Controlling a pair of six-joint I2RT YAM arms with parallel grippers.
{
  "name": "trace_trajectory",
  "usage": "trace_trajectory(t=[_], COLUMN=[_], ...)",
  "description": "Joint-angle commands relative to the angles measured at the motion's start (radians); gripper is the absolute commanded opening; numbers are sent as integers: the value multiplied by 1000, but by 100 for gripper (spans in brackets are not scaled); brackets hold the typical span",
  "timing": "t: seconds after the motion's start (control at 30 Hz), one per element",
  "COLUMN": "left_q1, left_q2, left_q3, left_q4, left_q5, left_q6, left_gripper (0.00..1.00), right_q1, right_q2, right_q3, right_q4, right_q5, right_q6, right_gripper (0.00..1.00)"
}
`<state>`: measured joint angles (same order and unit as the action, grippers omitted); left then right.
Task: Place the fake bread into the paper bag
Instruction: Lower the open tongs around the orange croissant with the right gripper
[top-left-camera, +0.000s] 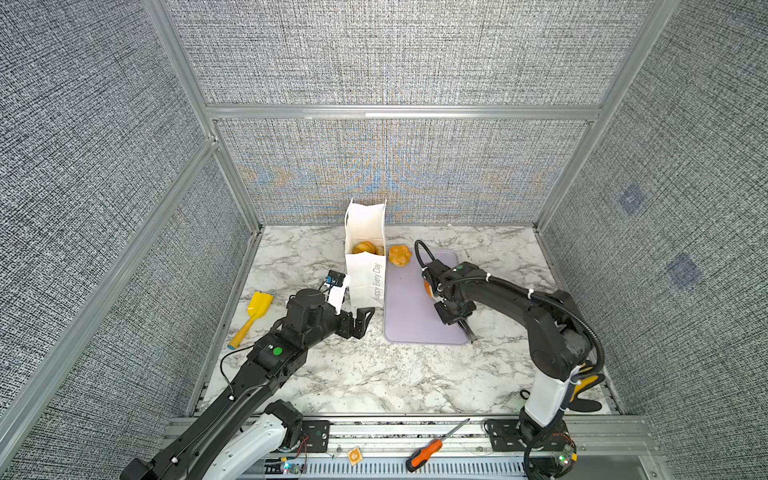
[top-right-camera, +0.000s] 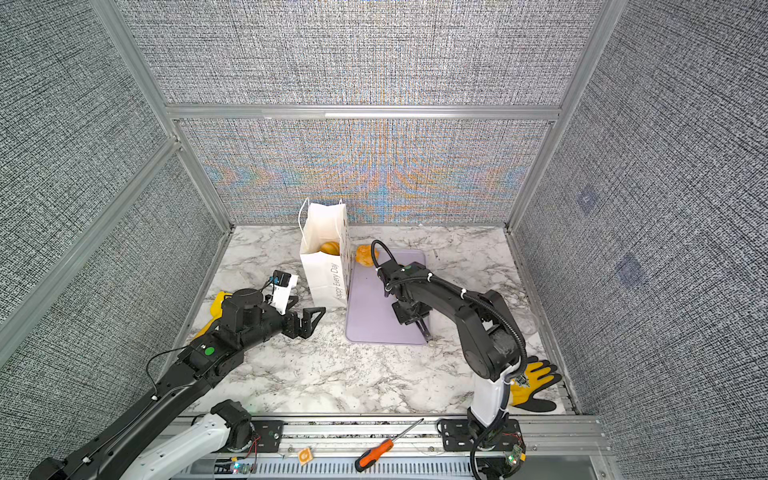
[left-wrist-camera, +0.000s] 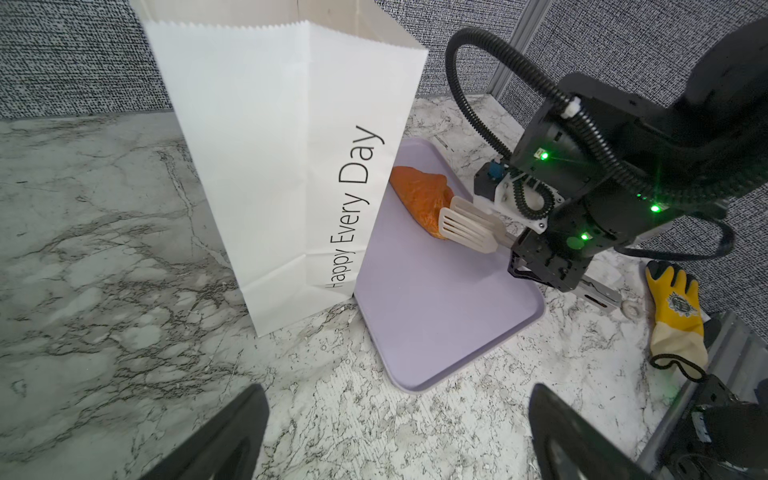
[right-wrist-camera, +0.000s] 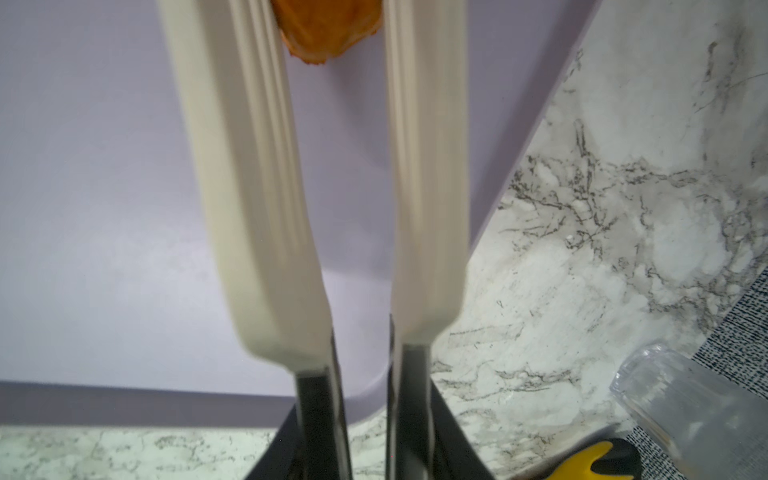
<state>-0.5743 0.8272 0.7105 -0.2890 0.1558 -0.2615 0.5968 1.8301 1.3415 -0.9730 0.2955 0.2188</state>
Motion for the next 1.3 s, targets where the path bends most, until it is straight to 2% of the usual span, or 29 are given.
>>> trace_trajectory(t=[0.0, 0.2, 0.3, 0.4, 0.73, 1.0, 1.27], left_q1=[1, 1, 1, 1, 1, 1, 1], left_q2=[1, 16, 15, 9, 10, 1, -10], left_q3=[0, -3, 1, 3, -5, -10, -18], left_q4=[33, 54, 51, 40, 37, 32, 32], left_q5=[-7, 5, 6, -1, -1, -7, -13], left_q6=[4, -3, -1, 4, 3, 8, 15], left_gripper=[99, 99, 99, 99, 99, 99, 99], right_q1=[2, 2, 2, 0, 38, 64, 67], right_q2=[-45, -77, -63, -44, -23, 39, 146], right_q3=[-26, -44, -38, -27, 47, 105, 215], right_q4=[-29, -16, -18, -30, -67, -75, -176], right_q5=[3, -18, 2, 29, 44, 30, 97], right_q6=[-65, -132, -119, -83, 138, 171, 195], right_gripper=[34, 38, 44, 49, 52, 53, 53])
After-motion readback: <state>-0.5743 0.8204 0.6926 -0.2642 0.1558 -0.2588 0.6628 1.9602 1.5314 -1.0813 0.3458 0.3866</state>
